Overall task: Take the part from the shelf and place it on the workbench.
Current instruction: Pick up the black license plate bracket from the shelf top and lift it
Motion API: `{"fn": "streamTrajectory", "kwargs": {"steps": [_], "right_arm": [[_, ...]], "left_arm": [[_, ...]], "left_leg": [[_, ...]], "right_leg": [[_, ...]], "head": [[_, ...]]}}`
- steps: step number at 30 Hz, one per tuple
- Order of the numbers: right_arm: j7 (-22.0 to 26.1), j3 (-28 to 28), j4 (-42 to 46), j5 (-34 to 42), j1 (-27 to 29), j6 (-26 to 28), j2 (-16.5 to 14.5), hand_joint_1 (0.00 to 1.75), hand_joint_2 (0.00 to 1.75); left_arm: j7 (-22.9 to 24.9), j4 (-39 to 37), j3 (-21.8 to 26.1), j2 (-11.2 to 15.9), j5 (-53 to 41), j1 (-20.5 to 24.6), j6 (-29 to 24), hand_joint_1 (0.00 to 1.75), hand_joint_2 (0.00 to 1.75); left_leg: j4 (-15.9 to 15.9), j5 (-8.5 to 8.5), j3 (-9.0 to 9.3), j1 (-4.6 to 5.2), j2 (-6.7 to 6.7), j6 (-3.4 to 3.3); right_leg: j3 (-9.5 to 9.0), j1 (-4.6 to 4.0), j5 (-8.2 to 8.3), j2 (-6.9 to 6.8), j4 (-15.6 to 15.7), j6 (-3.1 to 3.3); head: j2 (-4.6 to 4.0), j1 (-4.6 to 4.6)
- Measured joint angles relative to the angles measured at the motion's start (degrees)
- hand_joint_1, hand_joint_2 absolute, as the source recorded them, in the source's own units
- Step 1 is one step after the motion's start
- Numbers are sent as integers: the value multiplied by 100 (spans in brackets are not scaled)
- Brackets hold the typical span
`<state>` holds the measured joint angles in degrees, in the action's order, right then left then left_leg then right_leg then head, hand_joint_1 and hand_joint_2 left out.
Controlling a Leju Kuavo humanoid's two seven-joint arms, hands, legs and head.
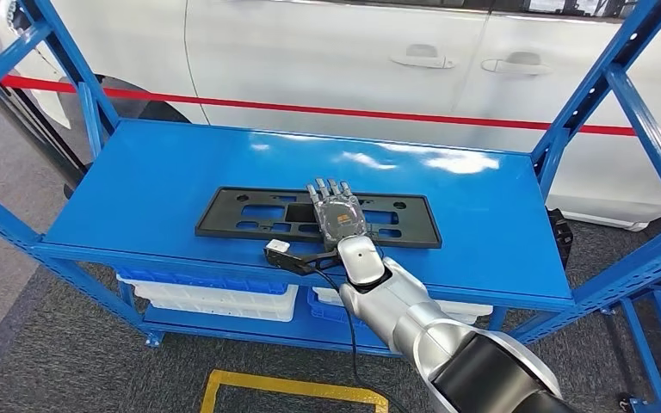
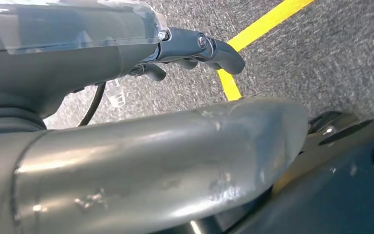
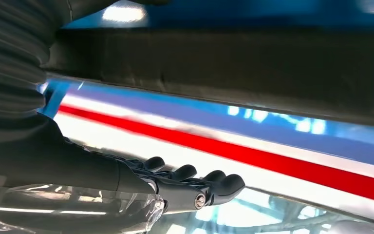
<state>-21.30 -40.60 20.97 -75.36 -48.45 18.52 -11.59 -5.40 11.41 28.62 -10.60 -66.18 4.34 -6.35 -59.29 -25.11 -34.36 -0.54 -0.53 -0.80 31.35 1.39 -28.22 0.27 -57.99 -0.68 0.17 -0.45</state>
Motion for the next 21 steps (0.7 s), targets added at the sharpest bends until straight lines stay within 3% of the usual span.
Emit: {"fn": "streamTrajectory", "kwargs": {"steps": [7,8,11,12,21], "right_arm": [[-341,-14,-173,-69,-167,-199,336,0,175],[-345,-14,-186,-79,-179,-208,370,35,175],[-336,-12,-214,-79,-206,-254,437,166,175],[-316,-9,-219,-68,-209,-276,450,175,175],[-181,59,-232,-31,-164,-274,486,175,175]], "left_arm": [[-44,0,217,1,125,-38,-127,0,0],[-45,0,237,1,126,-41,-134,0,0],[-43,0,292,2,132,-47,-164,0,0],[-42,0,303,2,133,-48,-180,0,0],[-26,0,316,0,3,-47,-240,0,0]], "left_leg": [[1,-6,41,0,4,3],[1,-6,44,0,4,3],[1,-5,53,0,5,3],[1,-5,55,0,5,3],[1,-3,57,-3,5,6]], "right_leg": [[-41,1,-3,2,3,-8],[-44,1,0,3,3,-11],[-51,0,3,4,3,-17],[-53,0,4,4,3,-17],[-55,-4,3,5,1,-17]], "head": [[0,2],[0,2],[0,1],[0,1],[-1,1]]}}
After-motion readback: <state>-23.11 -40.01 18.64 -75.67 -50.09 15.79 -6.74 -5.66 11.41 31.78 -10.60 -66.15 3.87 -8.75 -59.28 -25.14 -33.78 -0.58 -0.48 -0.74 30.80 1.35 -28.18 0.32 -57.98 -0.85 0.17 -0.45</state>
